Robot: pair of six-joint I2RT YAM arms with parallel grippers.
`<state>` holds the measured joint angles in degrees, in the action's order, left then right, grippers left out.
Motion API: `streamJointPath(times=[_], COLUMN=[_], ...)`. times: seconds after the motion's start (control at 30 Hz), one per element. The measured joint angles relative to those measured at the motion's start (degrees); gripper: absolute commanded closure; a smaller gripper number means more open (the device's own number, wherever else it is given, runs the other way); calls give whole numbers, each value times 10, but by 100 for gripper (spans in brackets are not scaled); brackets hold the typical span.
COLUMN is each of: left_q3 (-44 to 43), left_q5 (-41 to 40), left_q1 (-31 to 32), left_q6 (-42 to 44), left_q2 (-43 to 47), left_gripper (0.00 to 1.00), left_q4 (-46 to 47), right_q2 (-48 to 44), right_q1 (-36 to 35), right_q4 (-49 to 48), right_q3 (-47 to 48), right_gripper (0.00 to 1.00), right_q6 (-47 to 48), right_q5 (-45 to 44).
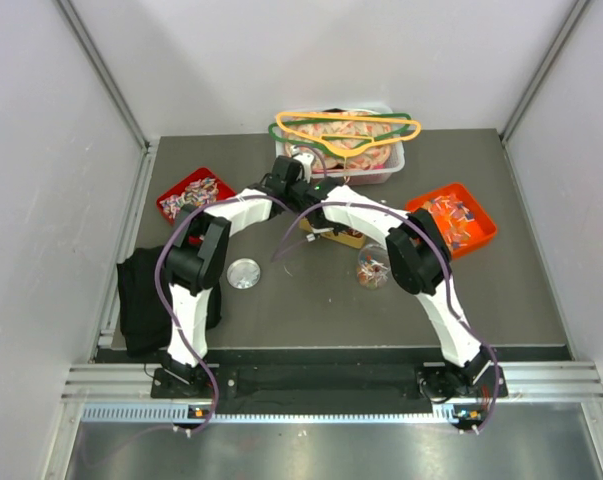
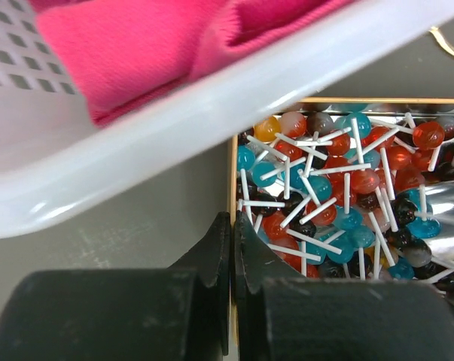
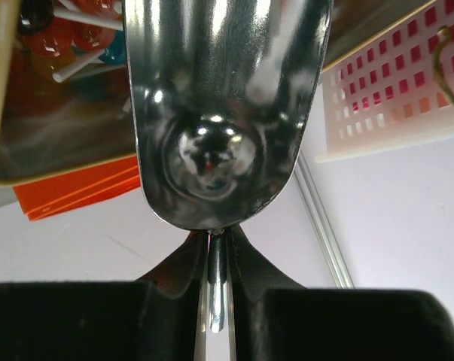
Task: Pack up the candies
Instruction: Scoop the fake candies from the storage box.
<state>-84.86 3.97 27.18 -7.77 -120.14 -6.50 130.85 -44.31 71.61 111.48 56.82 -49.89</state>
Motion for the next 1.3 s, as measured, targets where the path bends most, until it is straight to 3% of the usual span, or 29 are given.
streamJointPath(times=[0.6, 1.3], left_q3=[10, 12], left_q5=[-2, 2], left_q1=[-28, -34], left_q6=[-1, 0], left_q2=[7, 10], left_gripper=[100, 100], left_q4=[5, 1], right_q2=[35, 34], right_q1=[-13, -26], right_q4=[-79, -205], right_q3=[31, -16], right_gripper=[100, 100], right_q6=[-1, -20], right_q5=[24, 86])
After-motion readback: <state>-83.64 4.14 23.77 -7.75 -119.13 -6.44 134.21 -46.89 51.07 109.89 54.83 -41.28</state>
